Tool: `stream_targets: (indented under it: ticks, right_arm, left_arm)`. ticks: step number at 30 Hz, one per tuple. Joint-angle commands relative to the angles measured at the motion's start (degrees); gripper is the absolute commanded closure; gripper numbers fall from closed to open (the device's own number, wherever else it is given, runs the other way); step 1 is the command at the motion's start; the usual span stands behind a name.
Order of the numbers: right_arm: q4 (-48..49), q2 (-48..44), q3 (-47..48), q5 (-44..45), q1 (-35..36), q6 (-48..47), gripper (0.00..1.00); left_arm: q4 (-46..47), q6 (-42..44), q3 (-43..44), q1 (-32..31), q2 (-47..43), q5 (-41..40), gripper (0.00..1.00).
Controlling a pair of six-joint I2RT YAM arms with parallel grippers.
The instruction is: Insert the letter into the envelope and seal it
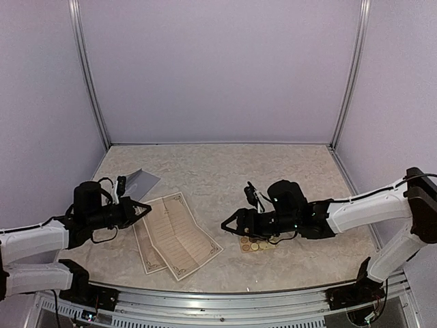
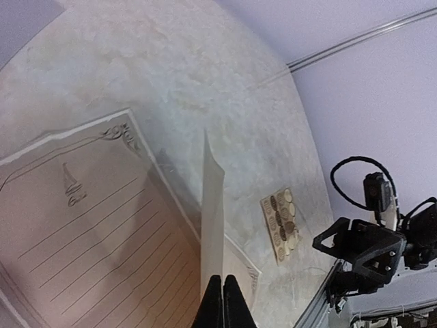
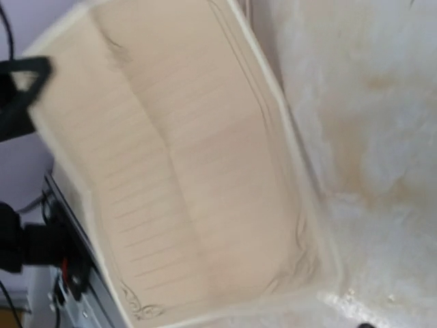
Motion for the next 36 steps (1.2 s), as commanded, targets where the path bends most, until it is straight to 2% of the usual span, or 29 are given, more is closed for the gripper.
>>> stream_targets:
  ticks: [1, 6, 11, 16, 20, 30, 36]
  right_arm:
    - [4.81, -5.23, -3.87, 6.07, 0.39, 1.95, 0.16]
    - [11.47, -8.7, -5.93, 7.28, 0.34, 3.16, 0.12]
    - [19.93, -9.14, -6.87, 4.46, 0.42, 2.75, 0.06]
    - [30.17, -6.89, -7.22, 1.93, 0.82, 4.75, 0.04]
    - [34.18, -4.18, -5.97, 0.15, 1.01, 5.98, 0.03]
    - [44.07, 0.66, -5.33, -2.81, 1.3, 8.69, 0.04]
    - [48.63, 0.31, -5.11, -3.28, 1.39, 7.73, 0.11]
  left_arm:
    - [3.47, 2.5, 9.67, -3.9, -3.45, 0.98, 1.0]
    - [6.36, 3.85, 18.68, -9.25, -3.05, -1.69, 1.0]
    - [12.77, 4.85, 23.27, -13.18, -1.69, -2.13, 1.0]
    - [20.27, 3.94, 24.05, -15.8, -0.74, -1.32, 1.0]
    - [26.0, 2.38, 24.18, -18.11, -0.4, -1.19, 1.0]
    - [29.6, 1.79, 26.41, -21.75, 1.7, -0.83, 1.0]
    - [30.49, 0.81, 25.72, -21.92, 1.41, -0.62, 1.0]
